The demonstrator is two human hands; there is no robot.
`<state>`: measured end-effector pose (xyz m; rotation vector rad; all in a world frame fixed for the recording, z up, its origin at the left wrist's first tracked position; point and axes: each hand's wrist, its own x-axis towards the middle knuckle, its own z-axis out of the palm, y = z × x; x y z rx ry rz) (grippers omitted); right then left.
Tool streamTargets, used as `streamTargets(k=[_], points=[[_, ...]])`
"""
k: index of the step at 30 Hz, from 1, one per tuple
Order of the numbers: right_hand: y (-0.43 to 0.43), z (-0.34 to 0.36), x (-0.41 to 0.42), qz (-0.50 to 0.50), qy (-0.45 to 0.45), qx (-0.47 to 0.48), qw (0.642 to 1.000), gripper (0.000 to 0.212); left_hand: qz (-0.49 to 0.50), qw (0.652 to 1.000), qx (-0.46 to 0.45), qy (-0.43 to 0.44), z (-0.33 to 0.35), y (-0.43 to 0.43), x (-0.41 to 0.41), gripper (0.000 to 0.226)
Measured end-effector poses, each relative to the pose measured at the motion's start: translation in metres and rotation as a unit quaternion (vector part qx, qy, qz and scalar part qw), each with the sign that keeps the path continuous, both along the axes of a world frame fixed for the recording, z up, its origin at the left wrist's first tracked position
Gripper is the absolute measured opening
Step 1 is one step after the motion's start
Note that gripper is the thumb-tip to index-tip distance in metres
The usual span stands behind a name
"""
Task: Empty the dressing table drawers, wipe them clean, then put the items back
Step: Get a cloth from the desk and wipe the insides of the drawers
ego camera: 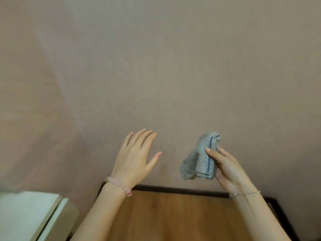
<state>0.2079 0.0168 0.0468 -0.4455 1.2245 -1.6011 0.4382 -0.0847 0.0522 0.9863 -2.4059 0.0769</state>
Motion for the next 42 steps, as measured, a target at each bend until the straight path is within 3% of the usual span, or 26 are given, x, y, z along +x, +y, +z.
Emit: streamTargets(k=[11,17,23,31,42], points=[[0.132,-0.016,-0.133,-0.242,0.012,0.015,0.970,0.025,-0.257,0.966,-0.011,-0.029,-0.014,0.028,-0.225,0.055],[0.190,-0.027,-0.174,-0.375,0.011,0.048,0.926,0.024,-0.411,0.911,0.003,-0.035,-0.031,0.053,-0.340,0.054],[0.210,-0.031,-0.209,-0.512,0.004,0.054,0.858,0.023,-0.534,0.844,0.008,-0.042,-0.039,0.061,-0.447,0.054],[0.211,-0.041,-0.232,-0.631,-0.014,0.056,0.773,0.022,-0.637,0.769,0.002,-0.063,-0.047,0.057,-0.541,0.054],[0.243,-0.059,-0.273,-0.706,-0.023,0.068,0.705,0.024,-0.703,0.701,0.012,-0.120,-0.071,0.106,-0.627,0.057]])
